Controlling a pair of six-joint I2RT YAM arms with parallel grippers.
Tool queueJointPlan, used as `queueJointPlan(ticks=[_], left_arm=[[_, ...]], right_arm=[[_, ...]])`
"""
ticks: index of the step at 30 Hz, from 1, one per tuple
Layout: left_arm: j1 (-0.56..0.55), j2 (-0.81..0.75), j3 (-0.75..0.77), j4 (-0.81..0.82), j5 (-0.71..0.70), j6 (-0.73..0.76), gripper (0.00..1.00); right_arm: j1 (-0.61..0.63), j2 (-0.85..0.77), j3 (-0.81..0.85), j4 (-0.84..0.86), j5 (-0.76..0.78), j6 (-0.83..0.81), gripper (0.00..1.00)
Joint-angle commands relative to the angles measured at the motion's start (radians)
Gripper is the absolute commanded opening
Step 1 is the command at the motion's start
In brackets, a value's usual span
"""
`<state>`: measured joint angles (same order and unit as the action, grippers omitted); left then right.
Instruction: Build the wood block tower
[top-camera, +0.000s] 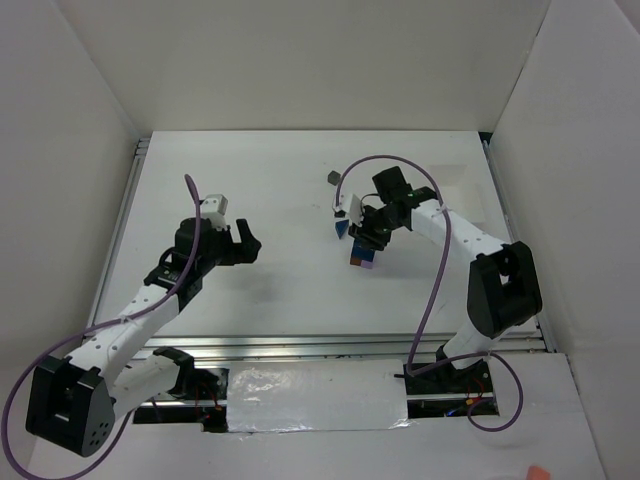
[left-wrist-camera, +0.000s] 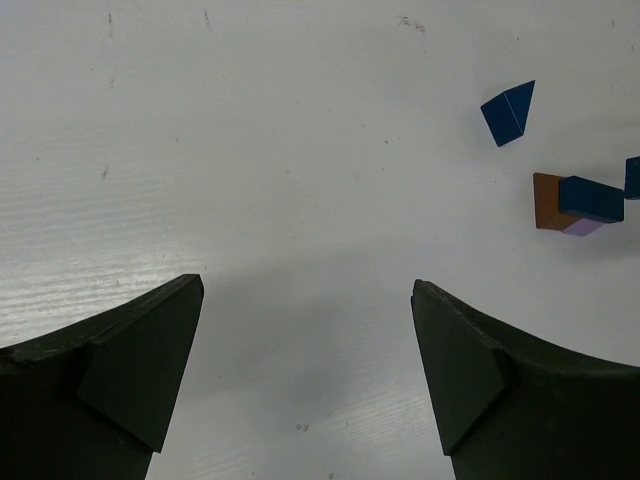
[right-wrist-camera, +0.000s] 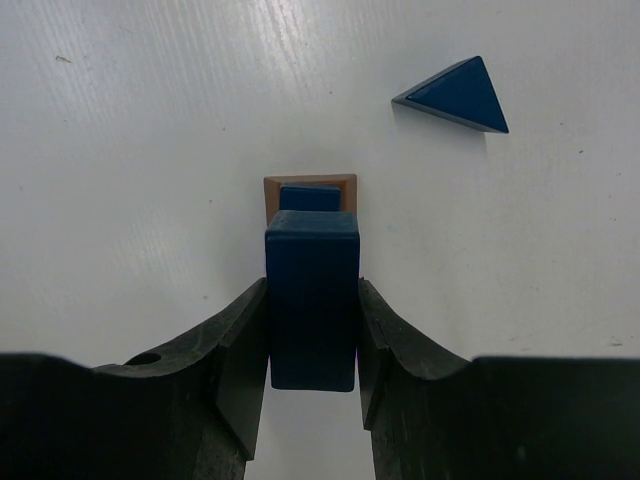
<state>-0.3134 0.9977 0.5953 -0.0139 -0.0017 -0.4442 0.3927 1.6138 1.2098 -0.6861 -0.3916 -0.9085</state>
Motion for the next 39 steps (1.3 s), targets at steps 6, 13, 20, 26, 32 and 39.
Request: queueJointPlan(ticks=[6, 13, 20, 26, 32, 39], left_arm=[[-0.010, 0.016, 0.040, 0.060, 0.009, 0.022, 0.99], [-0.013, 0.033, 0.041, 0.071, 0.006, 0.022, 0.99], [-0.021, 0.056, 0.052, 0.074, 0.008, 0.025, 0.99], [-0.024, 0.064, 0.058, 0.069, 0.006, 0.029, 0.99], [-0.026, 0.067, 0.060, 0.069, 0.006, 0.029, 0.99], [-0.027, 0.088, 0.067, 0.072, 0.008, 0.030, 0.99]], right_arm=[[0.009, 0.006, -0.033, 0.049, -0.026, 0.014, 0.29], [0.008, 0.020, -0.036, 0.068, -0.027, 0.017, 0.30], [0.000, 0.035, -0.027, 0.086, -0.015, 0.046, 0.30], [0.000, 0.044, -0.035, 0.099, -0.004, 0.048, 0.30], [-0.005, 0.055, -0.039, 0.106, 0.000, 0.045, 0.30], [-0.009, 0.066, -0.039, 0.118, -0.003, 0.051, 0.31]])
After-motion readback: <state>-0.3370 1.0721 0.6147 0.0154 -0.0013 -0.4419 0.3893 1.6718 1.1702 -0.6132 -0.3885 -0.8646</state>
